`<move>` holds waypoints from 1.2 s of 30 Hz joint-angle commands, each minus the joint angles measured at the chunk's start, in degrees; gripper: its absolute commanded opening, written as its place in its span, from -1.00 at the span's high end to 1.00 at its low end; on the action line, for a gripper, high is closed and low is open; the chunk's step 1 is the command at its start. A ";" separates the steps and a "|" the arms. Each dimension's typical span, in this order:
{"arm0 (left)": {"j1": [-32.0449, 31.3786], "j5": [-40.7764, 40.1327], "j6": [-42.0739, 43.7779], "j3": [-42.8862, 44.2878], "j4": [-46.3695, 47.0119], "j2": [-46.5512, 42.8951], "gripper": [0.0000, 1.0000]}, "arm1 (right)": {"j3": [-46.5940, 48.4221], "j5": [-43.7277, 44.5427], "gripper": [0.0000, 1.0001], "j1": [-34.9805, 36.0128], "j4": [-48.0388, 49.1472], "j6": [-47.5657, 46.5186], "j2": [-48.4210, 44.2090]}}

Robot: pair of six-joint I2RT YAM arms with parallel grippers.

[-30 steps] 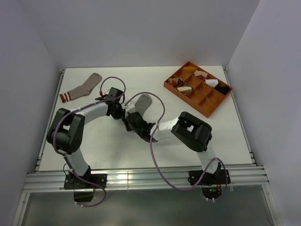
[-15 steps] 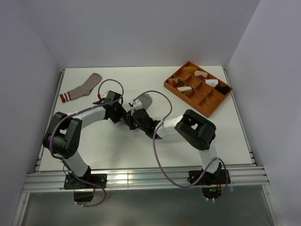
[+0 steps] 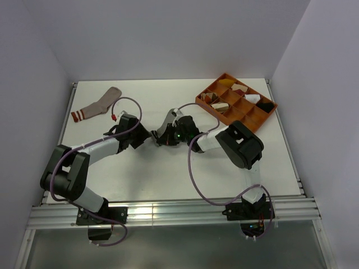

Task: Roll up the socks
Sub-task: Roll the sock at the center of the board.

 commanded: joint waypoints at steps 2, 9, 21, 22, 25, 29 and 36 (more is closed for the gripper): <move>0.07 3.79 -0.17 -1.40 9.89 1.62 -0.20 | 1.59 -10.17 1.00 -2.87 -3.49 5.26 4.02; 0.07 4.41 -0.17 -2.80 15.34 4.08 -0.20 | 3.63 -14.74 1.00 -5.07 -5.26 6.58 5.79; -0.02 4.41 -1.76 -5.62 18.34 7.68 -0.15 | 6.09 -19.24 1.00 -7.18 -7.19 8.60 8.33; -0.02 4.50 -2.10 -5.71 18.69 7.95 -0.15 | 6.17 -19.41 1.00 -7.27 -7.37 8.43 8.34; -0.02 4.50 -2.11 -5.53 19.22 8.82 -0.13 | 6.26 -19.41 1.00 -7.54 -7.63 8.34 8.69; -0.02 5.02 -2.28 -5.44 19.57 10.05 -0.08 | 6.26 -19.85 1.00 -7.98 -7.28 8.87 9.21; -0.11 3.71 -2.02 -4.13 16.59 11.11 0.51 | 7.23 -19.15 1.00 -8.06 -9.38 7.21 9.22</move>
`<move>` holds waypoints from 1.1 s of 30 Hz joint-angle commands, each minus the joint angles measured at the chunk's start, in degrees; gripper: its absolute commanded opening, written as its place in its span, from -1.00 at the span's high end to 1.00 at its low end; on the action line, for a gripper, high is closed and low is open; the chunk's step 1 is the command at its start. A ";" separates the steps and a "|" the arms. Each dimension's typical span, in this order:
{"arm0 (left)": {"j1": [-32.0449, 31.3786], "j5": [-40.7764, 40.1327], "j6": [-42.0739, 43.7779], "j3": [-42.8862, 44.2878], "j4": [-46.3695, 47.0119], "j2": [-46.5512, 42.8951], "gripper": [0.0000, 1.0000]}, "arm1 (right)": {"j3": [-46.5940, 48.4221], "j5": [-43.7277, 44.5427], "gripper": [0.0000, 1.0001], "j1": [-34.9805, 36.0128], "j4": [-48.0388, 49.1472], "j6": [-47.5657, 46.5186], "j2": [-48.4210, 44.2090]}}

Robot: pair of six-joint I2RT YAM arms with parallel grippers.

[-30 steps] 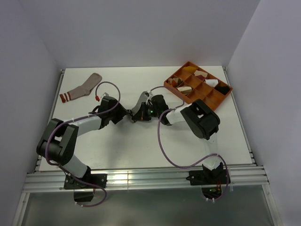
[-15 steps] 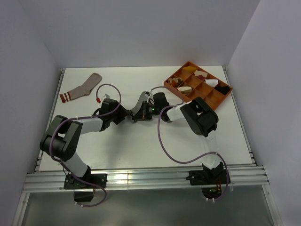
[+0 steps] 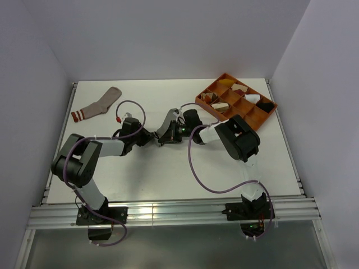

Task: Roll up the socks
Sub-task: Roll the sock at the center of the board.

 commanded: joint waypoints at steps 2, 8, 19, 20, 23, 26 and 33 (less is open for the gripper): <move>-0.11 -1.01 1.85 1.86 -7.18 1.56 0.75 | 1.04 2.10 1.00 -0.37 -7.47 -3.69 1.65; -0.37 -5.66 5.01 8.71 -21.56 1.39 0.99 | -1.14 6.83 0.68 -0.37 -8.53 -8.26 -3.61; -2.74 -12.88 10.82 20.76 -42.25 5.78 0.99 | -7.12 26.52 0.00 5.60 -8.71 -25.39 -18.64; -3.01 -12.79 10.90 21.64 -42.69 6.13 0.99 | -7.48 27.92 -0.01 6.48 -8.18 -26.45 -19.17; -3.36 -12.18 11.17 22.96 -44.10 7.54 0.99 | -8.88 32.41 -0.02 9.64 -5.37 -30.75 -20.76; -3.45 -11.48 11.70 24.19 -45.42 8.85 0.99 | -10.55 36.54 -0.04 12.71 -1.16 -34.27 -21.46; -3.45 -10.24 13.01 25.69 -47.18 9.74 0.99 | -10.55 44.10 -0.14 17.64 5.00 -40.07 -18.04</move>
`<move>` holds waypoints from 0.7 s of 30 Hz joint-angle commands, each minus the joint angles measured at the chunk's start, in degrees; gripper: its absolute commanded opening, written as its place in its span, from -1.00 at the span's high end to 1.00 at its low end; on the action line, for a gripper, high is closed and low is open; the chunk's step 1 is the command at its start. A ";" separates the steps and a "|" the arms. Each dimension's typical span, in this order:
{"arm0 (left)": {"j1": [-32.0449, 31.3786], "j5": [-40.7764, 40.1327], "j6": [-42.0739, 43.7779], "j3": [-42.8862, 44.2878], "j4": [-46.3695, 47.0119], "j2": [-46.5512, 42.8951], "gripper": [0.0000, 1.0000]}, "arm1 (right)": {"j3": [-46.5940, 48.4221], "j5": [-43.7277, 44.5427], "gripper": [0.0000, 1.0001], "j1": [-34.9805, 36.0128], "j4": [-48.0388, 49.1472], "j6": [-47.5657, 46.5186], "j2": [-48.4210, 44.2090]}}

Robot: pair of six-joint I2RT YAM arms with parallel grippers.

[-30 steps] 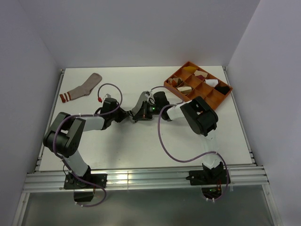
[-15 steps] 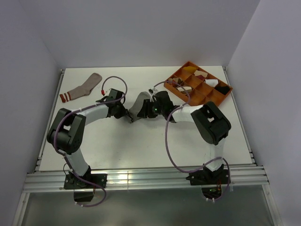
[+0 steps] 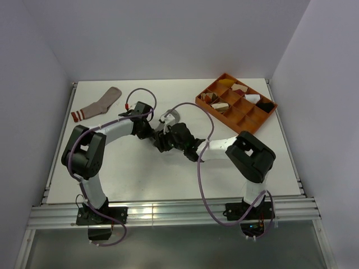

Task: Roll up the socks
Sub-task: Roll the sock at the center of the board.

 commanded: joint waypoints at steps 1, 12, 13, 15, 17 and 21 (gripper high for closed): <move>-0.41 -0.15 2.70 -0.12 -7.22 2.74 0.99 | 0.07 6.69 -0.15 1.82 7.66 -5.85 0.96; -0.41 1.17 3.40 1.90 -8.89 3.88 0.99 | 5.25 13.10 -0.15 6.31 6.19 -12.09 7.37; -0.50 1.26 3.40 1.90 -8.89 4.06 0.99 | 5.60 13.46 -0.15 6.57 5.84 -12.09 7.72; -0.50 1.52 3.58 2.16 -8.89 4.15 0.99 | 6.39 15.12 -0.15 6.83 5.66 -12.09 8.86; -0.50 1.79 3.58 2.34 -8.89 4.41 0.99 | 7.09 15.92 -0.14 7.36 5.05 -14.20 10.00; -0.50 2.58 3.49 2.25 -8.72 4.50 0.99 | 9.37 19.52 -0.09 8.59 3.82 -15.34 12.20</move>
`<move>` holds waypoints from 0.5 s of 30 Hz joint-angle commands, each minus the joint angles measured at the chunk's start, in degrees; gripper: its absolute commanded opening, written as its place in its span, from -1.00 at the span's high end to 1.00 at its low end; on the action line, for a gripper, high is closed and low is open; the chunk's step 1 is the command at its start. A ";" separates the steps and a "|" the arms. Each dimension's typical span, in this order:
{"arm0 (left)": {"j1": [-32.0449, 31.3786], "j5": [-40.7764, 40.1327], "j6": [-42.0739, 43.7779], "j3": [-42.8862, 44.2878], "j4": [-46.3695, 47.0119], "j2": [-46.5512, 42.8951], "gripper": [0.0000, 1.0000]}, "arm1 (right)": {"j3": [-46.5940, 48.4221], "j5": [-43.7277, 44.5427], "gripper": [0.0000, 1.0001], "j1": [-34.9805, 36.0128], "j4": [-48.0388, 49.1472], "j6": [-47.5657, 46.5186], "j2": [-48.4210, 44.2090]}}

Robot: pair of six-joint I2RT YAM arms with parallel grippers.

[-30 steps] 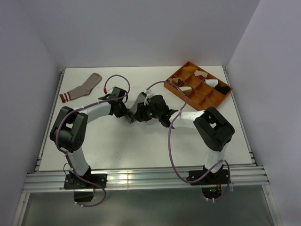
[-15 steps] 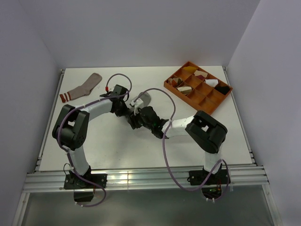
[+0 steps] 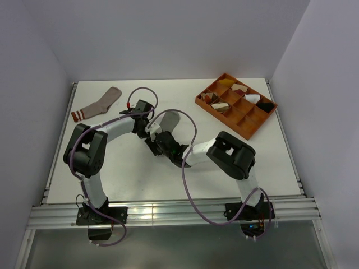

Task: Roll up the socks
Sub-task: Roll the sock at the center of the board.

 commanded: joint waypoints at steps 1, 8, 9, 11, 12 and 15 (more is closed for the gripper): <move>-0.45 2.01 1.72 -0.85 -5.29 2.79 0.99 | 3.74 5.94 -0.06 1.60 -0.53 -2.73 2.06; -0.45 2.71 0.93 -1.64 -4.23 1.74 0.99 | 4.36 8.07 0.59 2.48 -2.82 -0.72 2.51; -0.45 2.54 0.84 -1.99 -3.36 1.39 0.99 | 3.93 7.72 0.75 2.48 -3.09 -0.28 2.25; -0.45 1.93 -0.12 -2.87 -2.65 0.17 0.95 | 3.49 6.58 0.90 2.30 -3.97 1.99 1.46; -0.45 1.84 -0.39 -3.40 -1.87 -0.54 0.86 | 3.22 5.88 1.00 2.22 -4.40 2.79 1.19; -0.28 1.31 -1.62 -5.42 0.86 -3.09 0.62 | 2.96 1.51 1.00 1.52 -7.04 7.01 0.49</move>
